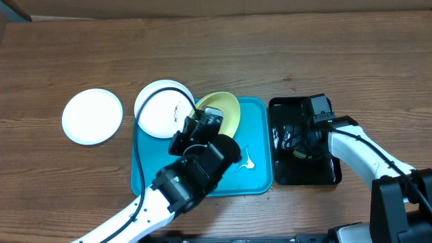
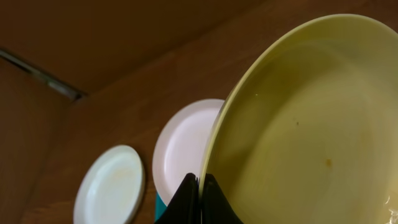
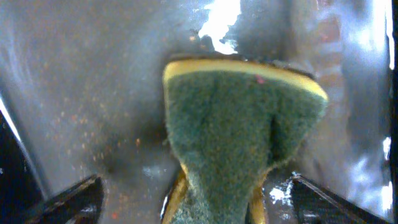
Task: Clean dirty plates on tray and stack at the side
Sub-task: 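Lift the yellow plate off the blue tray with the left gripper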
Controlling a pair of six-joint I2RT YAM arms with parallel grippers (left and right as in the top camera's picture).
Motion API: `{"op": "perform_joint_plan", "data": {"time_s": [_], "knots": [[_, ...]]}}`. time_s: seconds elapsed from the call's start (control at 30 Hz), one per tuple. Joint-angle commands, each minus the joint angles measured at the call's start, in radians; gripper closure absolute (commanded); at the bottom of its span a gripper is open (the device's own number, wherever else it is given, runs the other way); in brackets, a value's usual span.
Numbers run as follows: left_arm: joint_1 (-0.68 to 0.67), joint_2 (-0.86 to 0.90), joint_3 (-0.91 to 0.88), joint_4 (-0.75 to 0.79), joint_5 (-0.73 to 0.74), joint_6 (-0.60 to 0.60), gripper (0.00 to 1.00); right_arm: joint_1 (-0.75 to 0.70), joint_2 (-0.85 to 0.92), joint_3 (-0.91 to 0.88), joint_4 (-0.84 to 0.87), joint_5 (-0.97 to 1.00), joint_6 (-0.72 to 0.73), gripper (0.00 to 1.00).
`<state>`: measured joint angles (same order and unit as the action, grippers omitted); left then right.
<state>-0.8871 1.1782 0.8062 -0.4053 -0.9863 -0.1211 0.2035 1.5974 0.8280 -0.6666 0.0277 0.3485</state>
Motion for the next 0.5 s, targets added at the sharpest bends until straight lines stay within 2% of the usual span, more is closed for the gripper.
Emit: {"op": "perform_joint_plan", "data": {"time_s": [0.0,0.2,0.3,0.47], "knots": [[-0.073,-0.017,0.027,0.066,-0.239,0.163,0.96,-0.001,-0.028,-0.004,0.006,-0.011,-0.008,0.0],[-0.177,-0.017,0.027,0.245,-0.377,0.423,0.96,-0.001,-0.028,-0.004,0.008,-0.011,-0.008,0.0],[-0.2,-0.017,0.027,0.315,-0.398,0.513,0.96,-0.001,-0.028,-0.004,0.008,-0.011,-0.008,0.0],[-0.219,-0.017,0.027,0.39,-0.42,0.598,0.96,-0.001,-0.028,-0.004,0.008,-0.011,-0.008,0.0]]}}
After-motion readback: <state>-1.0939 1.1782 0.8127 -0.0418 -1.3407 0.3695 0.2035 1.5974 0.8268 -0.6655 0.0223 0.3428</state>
